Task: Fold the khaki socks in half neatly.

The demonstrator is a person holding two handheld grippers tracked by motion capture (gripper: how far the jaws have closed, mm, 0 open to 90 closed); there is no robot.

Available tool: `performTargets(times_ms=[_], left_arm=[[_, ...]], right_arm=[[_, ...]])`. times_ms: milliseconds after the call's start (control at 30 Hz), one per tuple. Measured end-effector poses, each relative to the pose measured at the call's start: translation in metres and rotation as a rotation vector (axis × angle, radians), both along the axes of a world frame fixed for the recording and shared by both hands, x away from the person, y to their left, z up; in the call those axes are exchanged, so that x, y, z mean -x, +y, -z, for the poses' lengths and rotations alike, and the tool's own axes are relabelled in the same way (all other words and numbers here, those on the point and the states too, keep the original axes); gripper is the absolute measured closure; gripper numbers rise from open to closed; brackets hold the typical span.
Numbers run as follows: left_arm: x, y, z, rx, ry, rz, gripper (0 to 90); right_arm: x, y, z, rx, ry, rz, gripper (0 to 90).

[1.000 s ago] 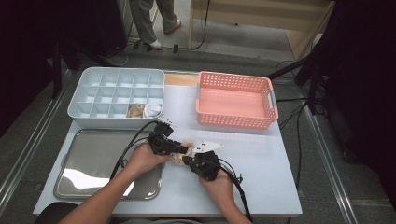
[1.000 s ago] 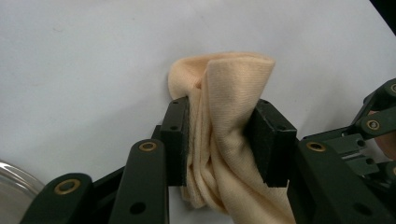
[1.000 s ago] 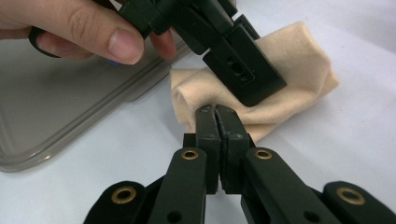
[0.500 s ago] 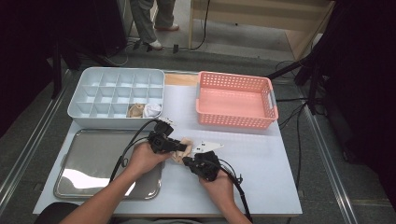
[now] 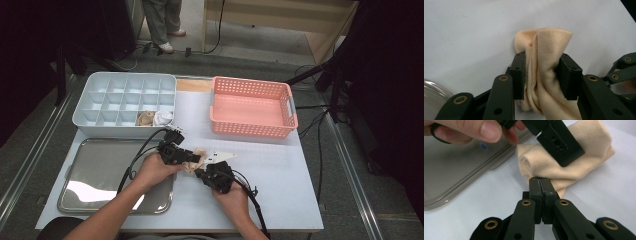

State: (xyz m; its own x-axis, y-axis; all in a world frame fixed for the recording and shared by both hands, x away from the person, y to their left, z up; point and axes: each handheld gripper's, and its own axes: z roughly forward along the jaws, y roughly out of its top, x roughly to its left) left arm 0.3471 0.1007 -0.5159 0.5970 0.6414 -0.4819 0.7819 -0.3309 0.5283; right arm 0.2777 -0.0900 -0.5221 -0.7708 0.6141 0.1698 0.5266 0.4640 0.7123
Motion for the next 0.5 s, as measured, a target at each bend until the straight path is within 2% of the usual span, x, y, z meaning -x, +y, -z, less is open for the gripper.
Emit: performTargets(times_ms=[33,200,300,500], left_arm=[[0.0001,-0.0001,0.0006,0.007,0.009,0.006,60.0],[0.0023,-0.0018,0.0003,-0.006,-0.012,0.030,57.5],[0.0023,-0.0017,0.0009,-0.001,-0.005,0.036,62.2],[0.0026,-0.0014,0.0008,0.002,-0.022,0.040,69.1]], right_arm=[[-0.0001,0.0000,0.0001,-0.001,-0.001,-0.001,90.0],[-0.0010,0.0003,0.0010,0.000,-0.008,-0.008,90.0],[-0.0016,-0.0002,0.0011,-0.003,-0.003,-0.010,90.0],[-0.0011,-0.0006,0.0004,-0.005,0.006,-0.009,90.0]])
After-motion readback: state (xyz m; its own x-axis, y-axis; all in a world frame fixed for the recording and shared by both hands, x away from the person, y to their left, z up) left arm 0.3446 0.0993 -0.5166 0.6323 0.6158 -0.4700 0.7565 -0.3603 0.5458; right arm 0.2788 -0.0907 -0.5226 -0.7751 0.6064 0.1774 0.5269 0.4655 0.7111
